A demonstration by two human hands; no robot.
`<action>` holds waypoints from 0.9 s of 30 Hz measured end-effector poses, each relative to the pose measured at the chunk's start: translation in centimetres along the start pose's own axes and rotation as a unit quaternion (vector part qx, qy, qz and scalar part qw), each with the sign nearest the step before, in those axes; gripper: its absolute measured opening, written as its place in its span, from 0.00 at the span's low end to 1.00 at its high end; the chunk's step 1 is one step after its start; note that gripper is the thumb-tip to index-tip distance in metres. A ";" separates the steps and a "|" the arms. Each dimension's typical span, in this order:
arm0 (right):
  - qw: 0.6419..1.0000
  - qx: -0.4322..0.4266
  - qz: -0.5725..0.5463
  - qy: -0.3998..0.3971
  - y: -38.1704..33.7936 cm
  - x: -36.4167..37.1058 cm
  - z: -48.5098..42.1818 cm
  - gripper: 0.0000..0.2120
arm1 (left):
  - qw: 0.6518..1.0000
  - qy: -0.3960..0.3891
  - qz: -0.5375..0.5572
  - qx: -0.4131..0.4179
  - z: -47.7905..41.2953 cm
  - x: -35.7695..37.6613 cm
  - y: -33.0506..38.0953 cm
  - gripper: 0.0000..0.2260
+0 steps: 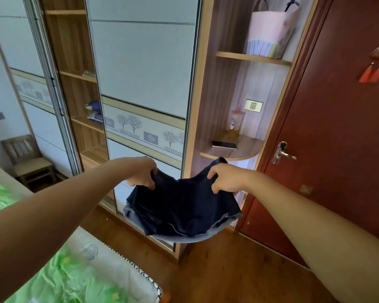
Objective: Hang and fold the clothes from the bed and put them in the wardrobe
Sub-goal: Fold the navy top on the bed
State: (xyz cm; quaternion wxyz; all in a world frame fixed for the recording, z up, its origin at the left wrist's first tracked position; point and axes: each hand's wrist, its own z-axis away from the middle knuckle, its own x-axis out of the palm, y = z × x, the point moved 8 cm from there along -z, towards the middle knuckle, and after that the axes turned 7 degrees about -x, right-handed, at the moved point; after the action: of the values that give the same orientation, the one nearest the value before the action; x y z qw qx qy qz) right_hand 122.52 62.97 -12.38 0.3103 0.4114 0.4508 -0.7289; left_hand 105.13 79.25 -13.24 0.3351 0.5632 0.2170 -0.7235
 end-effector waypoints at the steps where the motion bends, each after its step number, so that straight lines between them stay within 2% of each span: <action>1: 1.000 -0.003 0.002 -0.004 -0.2 -0.3 -1.7 0.23 | 1.000 -0.001 0.002 -0.008 -1.2 -0.3 -0.7 0.23; 4: 0.999 -0.027 0.012 -0.015 -1.0 -0.9 -6.7 0.26 | 0.999 -0.011 0.000 -0.035 -4.1 -0.9 -2.5 0.20; 9: 0.995 -0.079 0.047 -0.038 -3.3 -1.4 -14.3 0.24 | 0.995 -0.022 0.013 -0.092 -8.1 -1.3 -6.2 0.19; 13: 0.989 -0.114 0.045 -0.082 -4.7 -0.9 -20.3 0.27 | 0.988 -0.026 0.030 -0.148 -11.0 -1.0 -9.5 0.18; 19: 0.972 -0.202 0.062 -0.101 -5.4 -1.2 -29.2 0.25 | 0.965 -0.028 0.068 -0.250 -15.1 -0.4 -13.9 0.18; 27: 0.937 -0.304 0.105 -0.138 -9.3 -1.2 -37.2 0.21 | 0.927 -0.011 0.121 -0.354 -16.6 -1.2 -16.3 0.20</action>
State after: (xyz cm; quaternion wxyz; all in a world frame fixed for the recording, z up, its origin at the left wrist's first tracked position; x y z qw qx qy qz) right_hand 127.36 100.72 -17.11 0.5543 0.2376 0.5575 -0.5705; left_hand 104.53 102.09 -17.61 0.5997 0.4224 0.3855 -0.5598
